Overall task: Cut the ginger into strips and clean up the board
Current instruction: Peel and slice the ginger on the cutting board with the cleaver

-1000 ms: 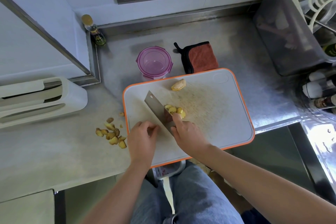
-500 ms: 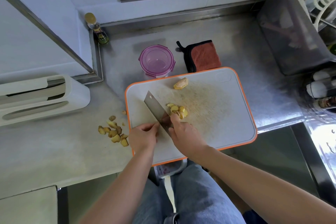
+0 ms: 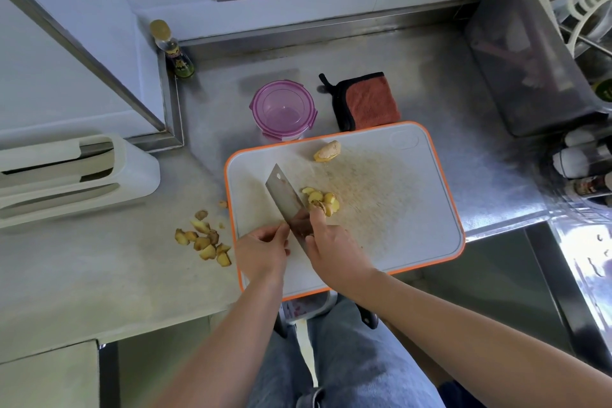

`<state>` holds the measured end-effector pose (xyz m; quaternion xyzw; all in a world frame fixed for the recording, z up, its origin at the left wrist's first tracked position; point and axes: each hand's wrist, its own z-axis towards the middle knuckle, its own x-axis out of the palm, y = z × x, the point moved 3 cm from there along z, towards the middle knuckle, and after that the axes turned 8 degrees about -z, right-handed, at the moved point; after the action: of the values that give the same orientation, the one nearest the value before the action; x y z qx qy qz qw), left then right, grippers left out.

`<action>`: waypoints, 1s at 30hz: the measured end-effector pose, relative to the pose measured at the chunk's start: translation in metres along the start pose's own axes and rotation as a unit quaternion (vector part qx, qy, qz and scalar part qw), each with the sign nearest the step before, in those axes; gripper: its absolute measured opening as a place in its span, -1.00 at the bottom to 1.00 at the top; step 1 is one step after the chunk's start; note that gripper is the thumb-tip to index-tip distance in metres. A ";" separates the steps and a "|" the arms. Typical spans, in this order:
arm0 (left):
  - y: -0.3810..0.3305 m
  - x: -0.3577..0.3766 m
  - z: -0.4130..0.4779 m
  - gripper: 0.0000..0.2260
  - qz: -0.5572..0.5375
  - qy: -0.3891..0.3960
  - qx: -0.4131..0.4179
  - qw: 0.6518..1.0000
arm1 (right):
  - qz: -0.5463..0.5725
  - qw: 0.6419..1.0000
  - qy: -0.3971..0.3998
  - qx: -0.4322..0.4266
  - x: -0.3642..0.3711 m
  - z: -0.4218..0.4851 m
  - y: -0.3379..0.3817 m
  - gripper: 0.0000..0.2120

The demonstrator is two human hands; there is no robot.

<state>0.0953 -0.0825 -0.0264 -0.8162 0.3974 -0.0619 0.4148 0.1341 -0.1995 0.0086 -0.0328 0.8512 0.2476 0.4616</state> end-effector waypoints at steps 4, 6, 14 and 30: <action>0.000 -0.001 0.001 -0.95 0.012 0.000 0.007 1.000 | 0.047 0.999 0.007 0.014 -0.001 0.008 0.003 -0.87; -0.001 -0.001 0.001 -0.91 0.019 0.003 0.013 1.000 | 0.055 0.998 0.005 0.016 0.000 0.012 0.003 -0.90; -0.001 -0.002 0.002 -0.83 0.035 0.003 0.027 0.999 | 0.028 1.000 0.005 0.009 0.001 0.006 0.006 -0.80; 0.000 -0.003 0.002 -0.90 0.053 0.002 0.052 0.997 | -0.003 1.000 -0.003 0.011 0.013 0.020 0.014 -0.89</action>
<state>0.0939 -0.0790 -0.0274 -0.7712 0.4374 -0.0615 0.4585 0.1381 -0.1766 -0.0053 -0.0294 0.8525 0.2373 0.4648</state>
